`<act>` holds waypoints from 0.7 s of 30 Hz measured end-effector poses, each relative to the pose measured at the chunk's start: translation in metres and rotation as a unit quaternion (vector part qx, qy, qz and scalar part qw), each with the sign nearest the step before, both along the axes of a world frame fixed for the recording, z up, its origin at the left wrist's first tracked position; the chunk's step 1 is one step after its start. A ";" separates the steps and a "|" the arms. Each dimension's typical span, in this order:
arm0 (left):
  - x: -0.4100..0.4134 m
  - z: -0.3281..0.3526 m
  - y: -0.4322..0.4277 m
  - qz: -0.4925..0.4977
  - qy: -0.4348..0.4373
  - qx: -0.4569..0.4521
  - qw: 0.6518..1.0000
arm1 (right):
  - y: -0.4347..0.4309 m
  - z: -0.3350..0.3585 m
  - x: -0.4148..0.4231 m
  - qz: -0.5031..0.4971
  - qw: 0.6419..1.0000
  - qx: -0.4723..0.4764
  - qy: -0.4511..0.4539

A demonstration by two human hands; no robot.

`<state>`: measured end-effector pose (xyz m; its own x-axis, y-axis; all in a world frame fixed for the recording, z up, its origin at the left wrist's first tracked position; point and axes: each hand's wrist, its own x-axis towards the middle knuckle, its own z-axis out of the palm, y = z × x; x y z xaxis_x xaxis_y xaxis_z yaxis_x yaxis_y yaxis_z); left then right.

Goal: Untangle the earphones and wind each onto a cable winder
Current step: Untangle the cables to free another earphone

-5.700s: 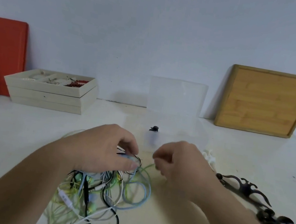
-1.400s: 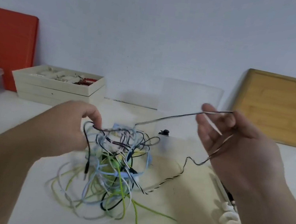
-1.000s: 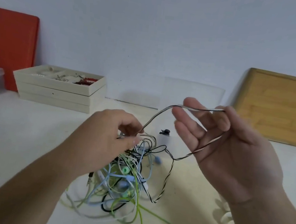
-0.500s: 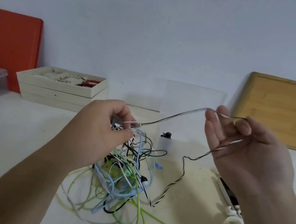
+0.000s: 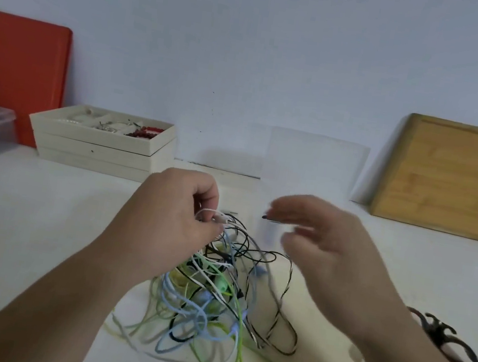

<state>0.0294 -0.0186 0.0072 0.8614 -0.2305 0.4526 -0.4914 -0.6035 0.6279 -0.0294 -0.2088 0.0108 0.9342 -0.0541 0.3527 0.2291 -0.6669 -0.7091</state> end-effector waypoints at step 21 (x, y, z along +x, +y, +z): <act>0.000 0.008 0.005 -0.081 0.079 -0.079 0.990 | -0.001 -0.006 0.004 -0.014 0.995 0.100 0.008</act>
